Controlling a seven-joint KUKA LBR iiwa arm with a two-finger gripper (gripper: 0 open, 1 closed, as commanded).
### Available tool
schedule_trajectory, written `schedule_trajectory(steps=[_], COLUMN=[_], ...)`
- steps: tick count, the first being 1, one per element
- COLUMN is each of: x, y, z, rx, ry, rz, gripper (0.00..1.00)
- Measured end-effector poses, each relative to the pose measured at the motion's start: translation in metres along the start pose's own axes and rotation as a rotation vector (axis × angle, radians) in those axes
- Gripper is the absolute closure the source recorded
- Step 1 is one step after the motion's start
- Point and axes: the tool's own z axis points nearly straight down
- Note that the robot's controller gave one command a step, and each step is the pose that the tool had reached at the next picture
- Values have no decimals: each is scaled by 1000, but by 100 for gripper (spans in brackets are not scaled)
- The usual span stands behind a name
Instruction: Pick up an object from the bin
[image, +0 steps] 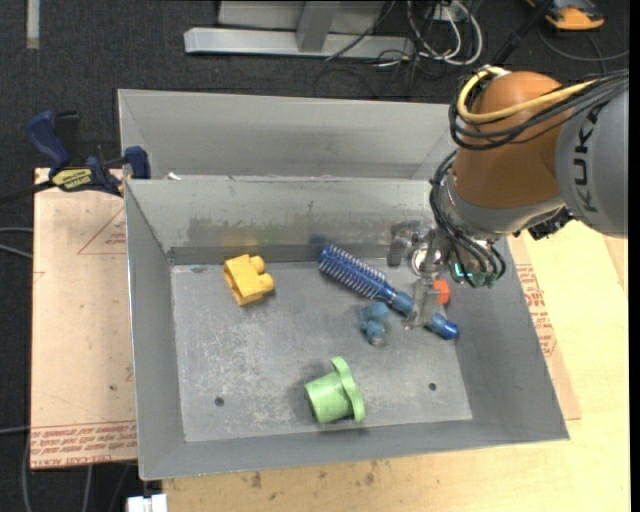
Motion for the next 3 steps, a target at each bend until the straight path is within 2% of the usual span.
schedule_trajectory(steps=[1, 2, 3], x=[12, -43, -42], y=[-74, -83, -83], z=[121, 135, 135], rx=[1, 0, 0], ry=[0, -10, -8], rz=[-115, 138, 137], gripper=[0, 0, 100])
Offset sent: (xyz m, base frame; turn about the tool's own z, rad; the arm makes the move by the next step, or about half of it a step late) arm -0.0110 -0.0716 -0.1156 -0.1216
